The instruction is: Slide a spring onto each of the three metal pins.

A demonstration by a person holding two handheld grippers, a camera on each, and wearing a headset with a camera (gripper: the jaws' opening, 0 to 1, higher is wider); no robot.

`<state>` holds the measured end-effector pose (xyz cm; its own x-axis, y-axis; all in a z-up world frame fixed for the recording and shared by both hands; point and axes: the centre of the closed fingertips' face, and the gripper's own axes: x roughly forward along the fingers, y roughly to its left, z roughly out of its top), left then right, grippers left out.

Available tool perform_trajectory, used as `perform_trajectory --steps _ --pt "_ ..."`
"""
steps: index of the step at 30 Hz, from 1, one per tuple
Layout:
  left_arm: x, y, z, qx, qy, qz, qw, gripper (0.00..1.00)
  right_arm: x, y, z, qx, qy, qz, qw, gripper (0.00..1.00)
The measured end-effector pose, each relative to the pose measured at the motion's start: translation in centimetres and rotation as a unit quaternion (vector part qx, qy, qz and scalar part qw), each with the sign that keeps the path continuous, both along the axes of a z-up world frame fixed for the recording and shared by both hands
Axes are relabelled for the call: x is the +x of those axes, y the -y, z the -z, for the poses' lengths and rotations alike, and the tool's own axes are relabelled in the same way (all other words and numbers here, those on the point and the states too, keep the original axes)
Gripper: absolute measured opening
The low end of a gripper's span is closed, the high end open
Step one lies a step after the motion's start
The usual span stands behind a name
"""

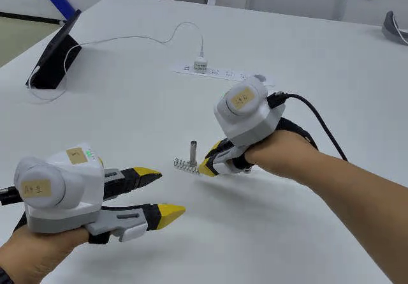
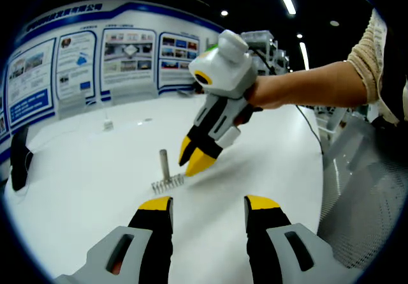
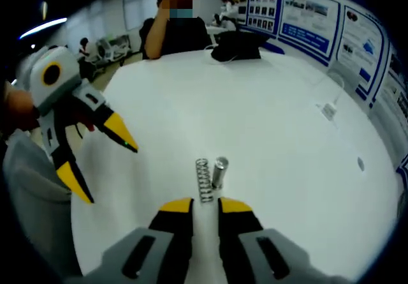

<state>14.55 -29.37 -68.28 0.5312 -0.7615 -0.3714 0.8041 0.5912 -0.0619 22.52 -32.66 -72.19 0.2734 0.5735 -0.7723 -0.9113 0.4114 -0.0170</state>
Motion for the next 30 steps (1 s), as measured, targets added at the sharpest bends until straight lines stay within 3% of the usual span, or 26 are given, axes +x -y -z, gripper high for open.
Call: perform_trajectory --steps 20,30 --pt "0.3 -0.4 -0.1 0.003 -0.001 -0.003 1.0000 0.45 0.3 -1.0 1.8 -0.005 -0.010 0.003 0.9999 0.13" --pt "0.3 -0.5 0.0 0.005 -0.002 -0.004 1.0000 0.45 -0.1 -1.0 1.9 -0.011 -0.006 -0.008 0.9999 0.12"
